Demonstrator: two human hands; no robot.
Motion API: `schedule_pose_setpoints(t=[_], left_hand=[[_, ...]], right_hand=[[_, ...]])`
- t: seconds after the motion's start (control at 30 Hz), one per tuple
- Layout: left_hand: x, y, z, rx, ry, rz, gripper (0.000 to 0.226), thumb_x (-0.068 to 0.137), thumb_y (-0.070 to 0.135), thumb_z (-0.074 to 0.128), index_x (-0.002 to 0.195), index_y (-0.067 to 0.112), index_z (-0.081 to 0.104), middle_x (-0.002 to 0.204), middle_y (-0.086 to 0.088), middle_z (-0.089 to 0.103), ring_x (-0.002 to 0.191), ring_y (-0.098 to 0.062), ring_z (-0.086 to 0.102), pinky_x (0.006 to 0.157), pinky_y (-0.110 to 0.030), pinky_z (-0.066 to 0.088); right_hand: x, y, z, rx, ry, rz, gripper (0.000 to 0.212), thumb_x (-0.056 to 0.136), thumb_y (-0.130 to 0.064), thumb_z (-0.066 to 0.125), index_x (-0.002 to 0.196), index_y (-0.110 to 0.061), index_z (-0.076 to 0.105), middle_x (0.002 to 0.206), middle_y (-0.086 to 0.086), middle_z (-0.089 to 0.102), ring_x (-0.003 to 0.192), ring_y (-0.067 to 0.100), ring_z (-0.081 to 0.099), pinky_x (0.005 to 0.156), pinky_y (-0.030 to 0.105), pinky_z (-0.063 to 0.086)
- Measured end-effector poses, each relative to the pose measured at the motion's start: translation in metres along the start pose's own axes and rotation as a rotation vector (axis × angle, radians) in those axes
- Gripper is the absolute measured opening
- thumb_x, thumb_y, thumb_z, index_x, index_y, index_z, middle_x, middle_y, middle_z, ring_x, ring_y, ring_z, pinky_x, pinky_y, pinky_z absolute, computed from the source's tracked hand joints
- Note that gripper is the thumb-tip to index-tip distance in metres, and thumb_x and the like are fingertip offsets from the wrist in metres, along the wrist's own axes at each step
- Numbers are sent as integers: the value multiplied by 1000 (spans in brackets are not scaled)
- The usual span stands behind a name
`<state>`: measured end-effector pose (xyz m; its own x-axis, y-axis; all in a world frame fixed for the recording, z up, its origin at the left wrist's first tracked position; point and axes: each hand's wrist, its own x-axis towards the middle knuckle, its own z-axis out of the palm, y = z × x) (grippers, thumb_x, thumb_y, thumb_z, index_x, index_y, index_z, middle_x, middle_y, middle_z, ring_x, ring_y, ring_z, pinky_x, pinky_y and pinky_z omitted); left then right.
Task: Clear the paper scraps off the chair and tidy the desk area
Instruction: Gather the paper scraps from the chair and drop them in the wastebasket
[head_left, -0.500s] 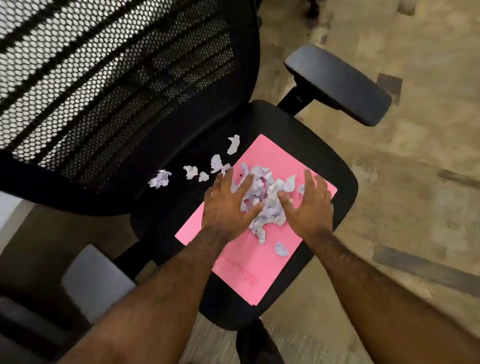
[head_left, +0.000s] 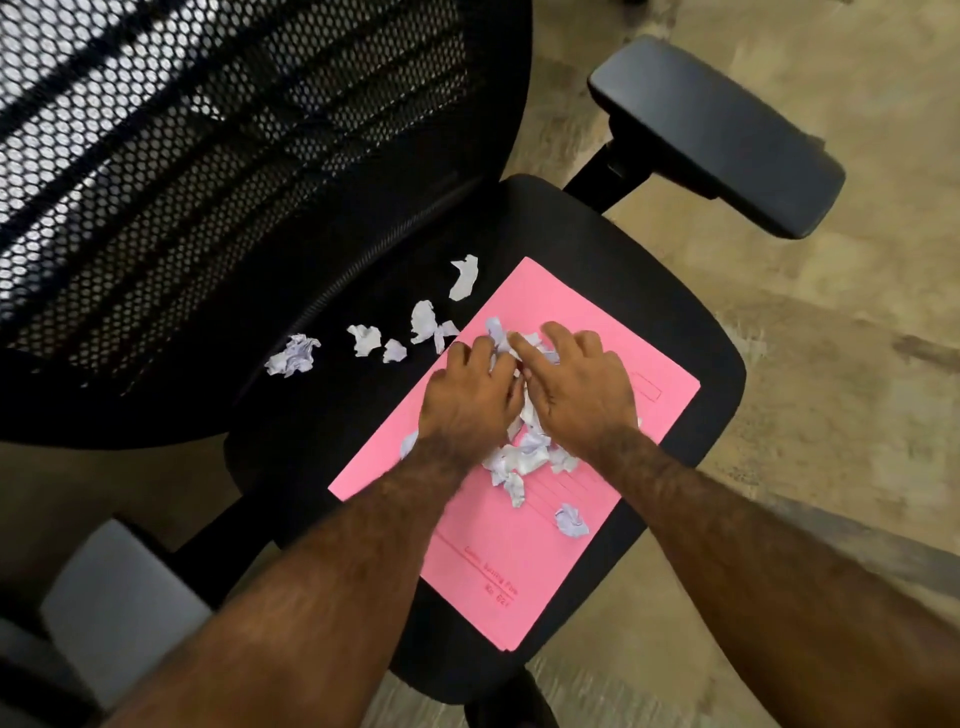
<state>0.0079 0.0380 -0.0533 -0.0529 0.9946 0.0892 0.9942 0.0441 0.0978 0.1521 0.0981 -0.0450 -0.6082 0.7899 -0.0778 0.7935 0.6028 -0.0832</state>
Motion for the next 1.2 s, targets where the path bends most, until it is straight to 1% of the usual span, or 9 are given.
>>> schedule_pose_setpoints(t=[0.1, 0.27, 0.47, 0.63, 0.73, 0.87, 1.0, 1.1, 1.2], left_hand=[[1, -2, -1, -3, -22, 2, 32, 95, 36, 42, 90, 11, 63, 88, -9, 62, 71, -27, 58, 38, -28, 44], [10, -4, -4, -91, -102, -9, 29, 93, 31, 46, 84, 8, 61, 76, -11, 61, 59, -28, 59, 45, -30, 43], [19, -8, -12, -240, -91, -67, 26, 94, 24, 52, 93, 0, 61, 81, -19, 64, 63, -37, 63, 52, -34, 39], [25, -6, -35, -539, 41, -322, 26, 93, 23, 51, 84, 0, 58, 74, -16, 62, 61, -33, 59, 54, -36, 47], [26, -8, -47, -740, 75, -518, 27, 92, 26, 50, 71, 8, 49, 58, -1, 51, 49, -17, 47, 48, -26, 36], [20, -14, -65, -939, 45, -692, 31, 88, 23, 53, 58, 16, 48, 48, 10, 47, 41, -3, 43, 41, -12, 33], [7, -26, -90, -1182, -22, -854, 37, 87, 22, 55, 51, 21, 45, 46, 13, 44, 43, -5, 40, 43, -22, 34], [-3, -34, -111, -1358, -16, -968, 40, 86, 22, 55, 48, 22, 43, 42, 14, 42, 41, -7, 36, 43, -22, 30], [-22, -44, -130, -1471, -21, -982, 43, 88, 21, 52, 46, 25, 42, 42, 14, 38, 36, -5, 31, 39, -19, 26]], right_hand=[[3, 3, 1, -44, 1, -66, 46, 94, -46, 50, 133, -23, 53, 123, 14, 61, 96, 33, 57, 57, 33, 49], [9, 6, 5, -44, 25, -86, 36, 87, -39, 65, 115, -17, 62, 100, 13, 64, 82, 30, 58, 43, 25, 38], [24, 6, 4, 65, -43, -15, 40, 100, -44, 39, 116, -15, 60, 100, 9, 63, 84, 25, 58, 59, 30, 39], [28, 1, -14, 232, 74, 165, 44, 102, -42, 35, 112, -10, 64, 100, 10, 69, 84, 26, 64, 67, 29, 44], [23, -3, -33, 413, 189, 304, 41, 102, -36, 40, 105, -5, 67, 96, 11, 70, 84, 27, 66, 74, 36, 54], [20, -6, -52, 696, 306, 547, 33, 100, -33, 48, 92, -6, 65, 74, 2, 64, 67, 16, 64, 55, 24, 48], [12, -17, -63, 815, 330, 636, 32, 100, -35, 49, 86, -9, 63, 65, -7, 56, 56, 4, 54, 43, 8, 34], [6, -22, -62, 915, 310, 737, 28, 99, -30, 52, 98, -7, 68, 73, -14, 57, 63, 1, 55, 48, 5, 37], [1, -30, -61, 1011, 298, 811, 33, 100, -29, 50, 114, -5, 67, 87, -9, 62, 77, 6, 59, 59, 15, 44]])
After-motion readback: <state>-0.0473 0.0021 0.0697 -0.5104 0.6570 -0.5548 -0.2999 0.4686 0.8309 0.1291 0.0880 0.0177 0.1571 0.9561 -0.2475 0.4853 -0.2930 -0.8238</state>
